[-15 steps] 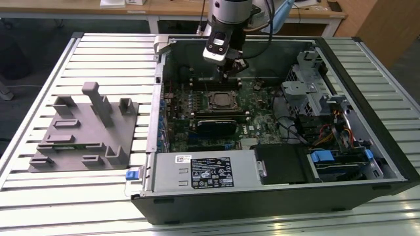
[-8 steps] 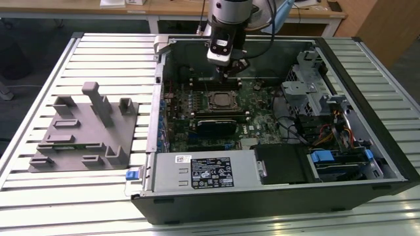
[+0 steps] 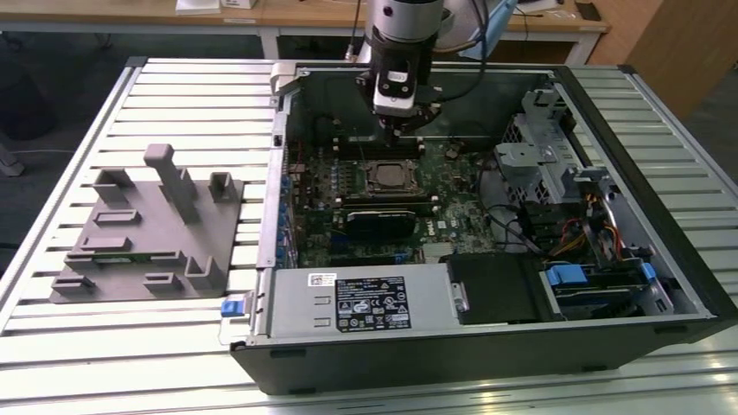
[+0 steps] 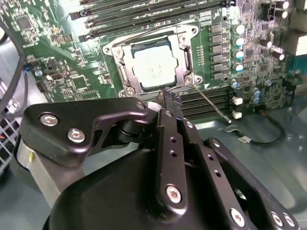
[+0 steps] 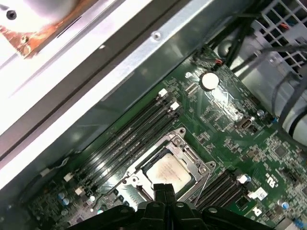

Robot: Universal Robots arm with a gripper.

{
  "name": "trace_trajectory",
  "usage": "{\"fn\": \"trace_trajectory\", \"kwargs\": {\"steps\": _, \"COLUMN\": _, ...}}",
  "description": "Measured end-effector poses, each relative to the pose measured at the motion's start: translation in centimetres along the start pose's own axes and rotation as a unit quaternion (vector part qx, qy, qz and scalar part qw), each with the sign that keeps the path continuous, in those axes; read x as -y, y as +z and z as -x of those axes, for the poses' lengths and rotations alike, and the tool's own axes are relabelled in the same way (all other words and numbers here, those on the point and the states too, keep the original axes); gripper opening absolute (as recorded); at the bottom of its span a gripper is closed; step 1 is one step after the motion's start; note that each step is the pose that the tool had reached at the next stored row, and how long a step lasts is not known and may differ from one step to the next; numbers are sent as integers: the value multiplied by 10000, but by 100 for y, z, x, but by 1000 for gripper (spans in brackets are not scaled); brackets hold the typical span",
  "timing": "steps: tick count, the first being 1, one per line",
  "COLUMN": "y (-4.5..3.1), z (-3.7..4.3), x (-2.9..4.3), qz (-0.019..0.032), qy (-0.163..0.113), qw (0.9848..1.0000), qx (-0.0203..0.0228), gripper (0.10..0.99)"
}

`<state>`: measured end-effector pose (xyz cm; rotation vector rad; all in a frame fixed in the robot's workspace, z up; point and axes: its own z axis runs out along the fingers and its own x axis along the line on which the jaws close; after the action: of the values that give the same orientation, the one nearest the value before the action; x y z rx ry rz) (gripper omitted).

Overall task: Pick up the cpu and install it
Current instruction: 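Install the first cpu locking lever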

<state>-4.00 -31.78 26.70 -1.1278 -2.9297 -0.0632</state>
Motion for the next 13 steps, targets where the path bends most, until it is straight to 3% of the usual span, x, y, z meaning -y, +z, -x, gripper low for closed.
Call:
{"fn": "trace_trajectory", "kwargs": {"steps": 7, "y": 0, "z": 1, "x": 1, "qz": -9, "qy": -516, "qw": 9987, "qx": -19, "gripper": 106}}
{"fn": "trace_trajectory", "kwargs": {"steps": 13, "y": 2, "z": 1, "x": 1, "qz": -17, "qy": -1059, "qw": 9944, "qx": -39, "gripper": 106}}
